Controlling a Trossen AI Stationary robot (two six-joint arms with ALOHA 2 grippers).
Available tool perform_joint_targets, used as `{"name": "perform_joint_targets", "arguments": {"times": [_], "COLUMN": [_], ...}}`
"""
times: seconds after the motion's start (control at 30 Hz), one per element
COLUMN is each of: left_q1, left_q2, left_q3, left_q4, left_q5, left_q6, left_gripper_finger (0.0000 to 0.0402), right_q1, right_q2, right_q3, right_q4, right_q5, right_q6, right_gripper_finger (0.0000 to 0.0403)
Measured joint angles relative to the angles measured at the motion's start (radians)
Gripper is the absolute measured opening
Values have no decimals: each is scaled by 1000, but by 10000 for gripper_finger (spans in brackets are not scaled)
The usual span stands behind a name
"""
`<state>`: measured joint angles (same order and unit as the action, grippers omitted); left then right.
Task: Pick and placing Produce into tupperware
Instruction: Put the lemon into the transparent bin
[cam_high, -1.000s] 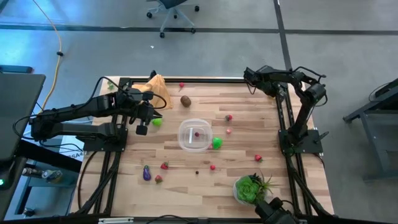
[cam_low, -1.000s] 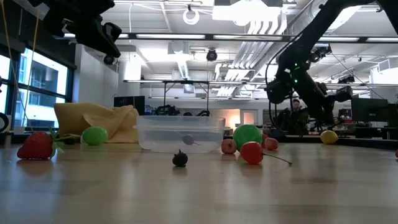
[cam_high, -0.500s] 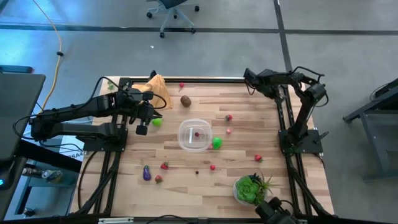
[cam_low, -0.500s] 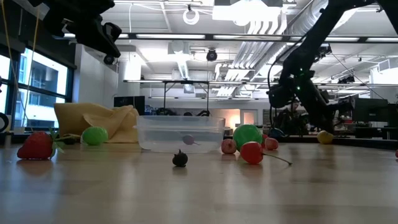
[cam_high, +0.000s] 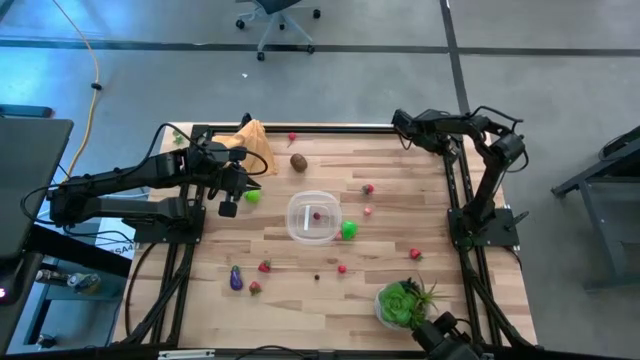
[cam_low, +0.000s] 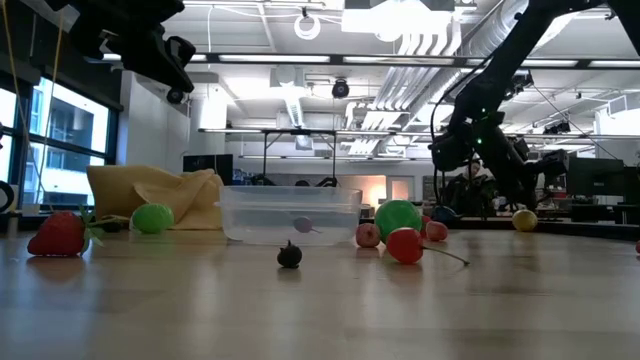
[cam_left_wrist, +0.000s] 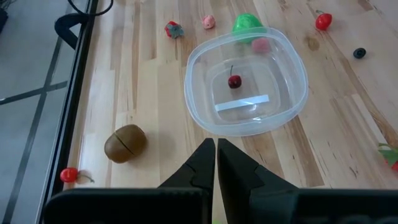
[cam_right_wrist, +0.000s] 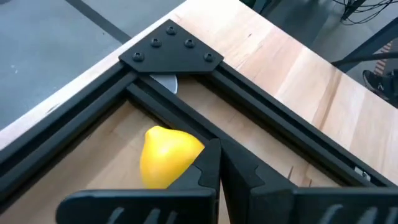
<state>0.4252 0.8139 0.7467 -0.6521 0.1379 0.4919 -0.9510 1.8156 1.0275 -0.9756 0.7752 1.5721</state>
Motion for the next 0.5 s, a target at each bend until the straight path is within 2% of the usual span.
{"name": "perform_joint_targets", "arguments": {"times": [0.27, 0.5], "left_q1": [0, 0], "left_q2": [0, 0], "left_q3": [0, 0], "left_q4": [0, 0], "left_q5": [0, 0], "left_q6": [0, 0], "left_gripper_finger": [10, 10], "right_q1": [-36, -40], "right_q2": [0, 0], "right_q3": [18, 21], "right_q4": [92, 95], "right_q5": [-30, -46], "right_q6": [-58, -54], "right_gripper_finger": [0, 0]}}
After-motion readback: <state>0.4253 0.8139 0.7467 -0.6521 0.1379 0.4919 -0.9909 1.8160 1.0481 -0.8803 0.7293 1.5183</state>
